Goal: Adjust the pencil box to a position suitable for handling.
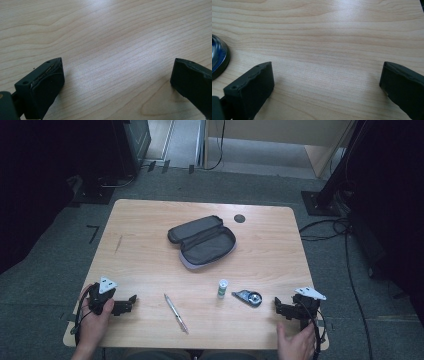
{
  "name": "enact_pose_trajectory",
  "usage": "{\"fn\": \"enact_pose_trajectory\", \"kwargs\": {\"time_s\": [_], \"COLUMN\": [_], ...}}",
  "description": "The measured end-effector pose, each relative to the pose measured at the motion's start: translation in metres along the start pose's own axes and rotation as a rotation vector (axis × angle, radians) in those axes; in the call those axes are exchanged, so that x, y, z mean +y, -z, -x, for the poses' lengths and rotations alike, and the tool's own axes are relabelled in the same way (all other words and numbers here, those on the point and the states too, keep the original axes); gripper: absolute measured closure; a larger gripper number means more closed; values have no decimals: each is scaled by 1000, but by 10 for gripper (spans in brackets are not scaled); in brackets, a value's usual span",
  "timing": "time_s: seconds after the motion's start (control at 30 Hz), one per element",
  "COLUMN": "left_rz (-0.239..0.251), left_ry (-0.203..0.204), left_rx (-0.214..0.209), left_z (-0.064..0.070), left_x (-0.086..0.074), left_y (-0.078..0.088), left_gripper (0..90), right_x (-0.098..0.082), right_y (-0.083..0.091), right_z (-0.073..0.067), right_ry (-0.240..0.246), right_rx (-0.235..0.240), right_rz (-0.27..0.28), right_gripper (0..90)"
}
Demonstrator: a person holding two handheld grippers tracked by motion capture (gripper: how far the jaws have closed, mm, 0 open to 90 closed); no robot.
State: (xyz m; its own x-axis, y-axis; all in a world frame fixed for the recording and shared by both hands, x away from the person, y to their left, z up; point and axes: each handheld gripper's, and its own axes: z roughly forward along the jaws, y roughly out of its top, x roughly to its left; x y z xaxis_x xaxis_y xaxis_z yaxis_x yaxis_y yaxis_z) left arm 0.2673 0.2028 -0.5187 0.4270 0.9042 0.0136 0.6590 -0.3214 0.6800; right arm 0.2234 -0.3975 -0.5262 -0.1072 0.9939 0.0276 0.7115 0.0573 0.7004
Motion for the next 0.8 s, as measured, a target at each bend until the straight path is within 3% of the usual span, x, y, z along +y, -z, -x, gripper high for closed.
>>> {"fn": "enact_pose_trajectory", "kwargs": {"time_s": [0.6, 0.8], "left_rz": [0, -1], "left_ry": [0, -1], "left_rx": [0, 0], "left_z": [0, 0], "left_x": [0, 0], "left_y": [0, 0], "left_gripper": [0, 0], "right_x": [-2, 1], "right_y": [2, 6], "right_z": [-3, -7], "right_ry": [2, 27], "right_rx": [5, 7], "right_rz": [2, 1], "right_gripper": [0, 0]}}
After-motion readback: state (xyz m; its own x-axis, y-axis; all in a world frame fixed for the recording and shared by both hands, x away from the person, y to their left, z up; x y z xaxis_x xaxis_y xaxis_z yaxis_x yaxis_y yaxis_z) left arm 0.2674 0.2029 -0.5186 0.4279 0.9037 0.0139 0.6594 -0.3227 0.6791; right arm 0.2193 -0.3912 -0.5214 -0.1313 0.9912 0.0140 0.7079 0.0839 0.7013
